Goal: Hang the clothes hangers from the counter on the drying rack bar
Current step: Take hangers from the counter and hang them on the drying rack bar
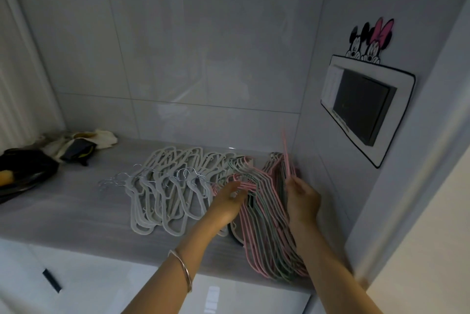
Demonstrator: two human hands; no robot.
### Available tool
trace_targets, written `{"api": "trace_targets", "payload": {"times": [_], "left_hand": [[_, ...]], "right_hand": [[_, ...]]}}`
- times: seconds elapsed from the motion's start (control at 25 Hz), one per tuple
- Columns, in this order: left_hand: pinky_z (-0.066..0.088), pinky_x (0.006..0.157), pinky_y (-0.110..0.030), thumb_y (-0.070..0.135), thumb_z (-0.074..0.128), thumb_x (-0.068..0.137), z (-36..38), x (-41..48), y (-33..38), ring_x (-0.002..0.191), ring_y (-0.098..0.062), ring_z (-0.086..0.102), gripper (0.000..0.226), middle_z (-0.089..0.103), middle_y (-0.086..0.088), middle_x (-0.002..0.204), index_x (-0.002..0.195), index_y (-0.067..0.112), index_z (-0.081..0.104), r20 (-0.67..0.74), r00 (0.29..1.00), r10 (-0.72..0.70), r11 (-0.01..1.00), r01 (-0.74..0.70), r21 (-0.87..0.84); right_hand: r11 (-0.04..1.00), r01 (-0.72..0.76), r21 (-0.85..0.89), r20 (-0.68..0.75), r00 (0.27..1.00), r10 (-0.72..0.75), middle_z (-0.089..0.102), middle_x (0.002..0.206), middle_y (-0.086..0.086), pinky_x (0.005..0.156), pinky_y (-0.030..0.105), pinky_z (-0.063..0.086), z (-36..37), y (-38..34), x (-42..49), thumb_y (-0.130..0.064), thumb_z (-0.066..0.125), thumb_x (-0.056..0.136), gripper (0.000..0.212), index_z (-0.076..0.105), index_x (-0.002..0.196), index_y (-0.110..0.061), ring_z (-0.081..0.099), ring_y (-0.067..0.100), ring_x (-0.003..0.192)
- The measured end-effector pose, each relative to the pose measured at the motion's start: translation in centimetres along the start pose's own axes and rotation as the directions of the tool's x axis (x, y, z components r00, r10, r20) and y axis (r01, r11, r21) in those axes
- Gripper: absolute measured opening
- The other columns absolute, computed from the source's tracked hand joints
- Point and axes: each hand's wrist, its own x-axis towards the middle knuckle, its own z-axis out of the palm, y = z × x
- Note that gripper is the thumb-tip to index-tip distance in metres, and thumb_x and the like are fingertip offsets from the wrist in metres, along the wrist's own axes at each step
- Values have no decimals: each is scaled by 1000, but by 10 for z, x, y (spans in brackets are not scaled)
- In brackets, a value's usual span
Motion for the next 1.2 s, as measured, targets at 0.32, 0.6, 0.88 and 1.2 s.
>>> {"api": "trace_targets", "payload": {"times": [0.32,0.6,0.88,1.2], "left_hand": [[46,97,-34,44,40,97,-45,-56,30,107,-13,57,35,59,1,123,123,25,53,-192,981,37,989,-63,-134],[54,71,-20,40,48,94,-61,-192,37,76,-12,69,36,72,0,82,88,11,68,-355,930,-93,991,53,-121],[52,63,-19,26,44,98,-23,-395,59,61,-7,66,29,70,4,61,78,17,64,-632,762,-139,984,179,-1],[59,70,-27,29,44,93,38,-624,158,72,-19,72,26,74,-7,76,92,14,66,-817,566,-109,966,253,46]], "right_hand": [[892,-359,274,723,688,55,67,79,-1,73,23,48,20,-65,-47,-11,63,83,10,69,91,-15,61,10,72],[934,-321,156,927,375,-26,66,71,9,52,22,48,10,-85,-128,-4,65,81,12,58,76,-13,60,16,58],[956,-273,108,992,-31,-120,74,81,3,72,20,53,-76,-122,-241,-19,53,93,15,62,89,-7,69,9,72],[908,-365,206,865,-366,-343,74,92,4,82,29,55,-209,-219,-366,-27,56,88,18,65,96,-15,71,20,87]]}}
